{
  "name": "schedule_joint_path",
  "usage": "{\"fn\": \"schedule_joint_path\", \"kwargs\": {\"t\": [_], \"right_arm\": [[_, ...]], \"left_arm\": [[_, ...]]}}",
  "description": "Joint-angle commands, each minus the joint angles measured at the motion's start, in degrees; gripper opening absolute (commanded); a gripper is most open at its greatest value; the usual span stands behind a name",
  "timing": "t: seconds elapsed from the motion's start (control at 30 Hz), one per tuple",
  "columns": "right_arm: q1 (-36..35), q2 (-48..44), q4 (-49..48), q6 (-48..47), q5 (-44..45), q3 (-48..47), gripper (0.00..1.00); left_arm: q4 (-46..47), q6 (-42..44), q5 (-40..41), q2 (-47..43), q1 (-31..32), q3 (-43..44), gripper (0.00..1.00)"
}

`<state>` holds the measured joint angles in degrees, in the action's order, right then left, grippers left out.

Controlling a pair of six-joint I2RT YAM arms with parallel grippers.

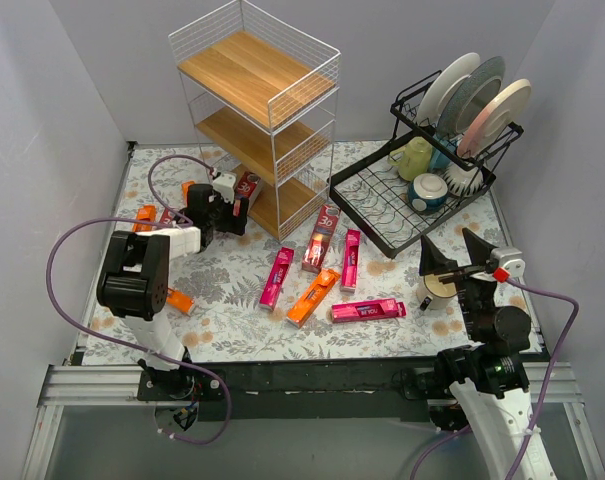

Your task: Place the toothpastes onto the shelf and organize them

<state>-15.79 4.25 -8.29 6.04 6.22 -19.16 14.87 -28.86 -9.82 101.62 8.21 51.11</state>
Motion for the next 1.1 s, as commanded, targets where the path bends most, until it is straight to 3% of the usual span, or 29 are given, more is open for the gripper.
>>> {"fn": "schedule_joint_path", "kwargs": {"t": [0.0, 0.07, 0.37, 0.63, 0.8, 1.07], "right_arm": [[-0.20, 0.49, -1.20, 0.20, 0.20, -0.71, 0.98], [-0.20, 0.23, -1.20, 0.20, 0.29, -0.53, 0.99], [-0.29, -0.82, -1.20, 0.55, 0.37, -0.53, 0.99], [-0.29, -1.35, -1.20, 0.55, 0.46, -0.44, 0.99], [-0.38, -1.26, -1.11, 0.55, 0.55, -0.53, 0.98], [-0.38, -0.74, -0.85, 0.46, 0.90, -0.70, 0.99]], "left_arm": [[1.22, -2.86, 3.84, -4.06, -0.12, 0.13, 0.89], [0.34, -7.67, 6.39, -6.95, -0.12, -0.92, 0.98], [-4.41, -32.90, 12.89, -21.19, -0.30, -7.07, 0.98], [-5.21, -60.57, 12.82, -28.76, -1.26, -17.09, 0.98], [-1.44, -65.35, 11.24, -26.22, -1.44, -18.77, 0.97], [-0.81, -66.41, 11.31, -15.68, -1.53, -12.28, 0.98]]}}
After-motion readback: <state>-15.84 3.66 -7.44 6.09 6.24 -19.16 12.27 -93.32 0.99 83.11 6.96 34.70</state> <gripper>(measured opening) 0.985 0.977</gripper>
